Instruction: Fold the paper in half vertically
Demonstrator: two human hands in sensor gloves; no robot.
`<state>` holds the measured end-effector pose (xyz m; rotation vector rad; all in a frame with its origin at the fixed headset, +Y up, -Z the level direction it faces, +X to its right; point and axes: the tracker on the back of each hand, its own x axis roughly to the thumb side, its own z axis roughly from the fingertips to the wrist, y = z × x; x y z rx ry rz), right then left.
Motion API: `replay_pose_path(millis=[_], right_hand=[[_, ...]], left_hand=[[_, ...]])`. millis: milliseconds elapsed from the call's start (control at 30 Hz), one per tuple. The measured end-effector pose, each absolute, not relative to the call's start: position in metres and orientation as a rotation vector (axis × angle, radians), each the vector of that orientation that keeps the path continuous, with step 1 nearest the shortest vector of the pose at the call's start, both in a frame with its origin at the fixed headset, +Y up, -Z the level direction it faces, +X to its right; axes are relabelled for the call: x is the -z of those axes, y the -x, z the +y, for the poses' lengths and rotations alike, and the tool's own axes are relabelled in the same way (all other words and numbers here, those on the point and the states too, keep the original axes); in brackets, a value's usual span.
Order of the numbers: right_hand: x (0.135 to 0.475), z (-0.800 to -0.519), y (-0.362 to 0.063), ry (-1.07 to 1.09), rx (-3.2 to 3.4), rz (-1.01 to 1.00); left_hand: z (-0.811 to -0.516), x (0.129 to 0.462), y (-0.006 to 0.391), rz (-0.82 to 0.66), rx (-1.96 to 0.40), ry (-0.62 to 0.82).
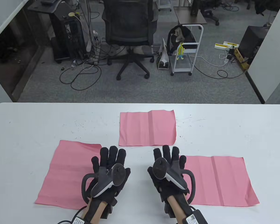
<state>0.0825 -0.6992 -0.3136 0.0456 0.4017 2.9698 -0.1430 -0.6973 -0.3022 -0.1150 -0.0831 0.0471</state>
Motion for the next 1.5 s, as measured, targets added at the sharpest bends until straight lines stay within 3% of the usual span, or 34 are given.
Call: replay_pose_path(millis=[600,900,1133,1333,1500], right_hand=[[0.322,-0.71,-0.099,-0.036,-2.88,0.507],[0.332,-0.727,-0.197,0.208,-2.78,0.647],[0.325,-0.763,-0.28,0.439,-2.689,0.811],[0.319,-0.789,-0.299,0.453,-2.615,0.912],[0.317,-0.796,-0.3,0.457,-2.628,0.944]], left_hand=[[-0.704,0.305,0.143,-0.091,-0.058,0.161],[-0.705,0.307,0.146,-0.082,-0.072,0.178],[-0.705,0.308,0.148,-0.077,-0.075,0.188],[-0.707,0.309,0.148,-0.074,-0.069,0.204],[-0.707,0.309,0.149,-0.065,-0.065,0.209]])
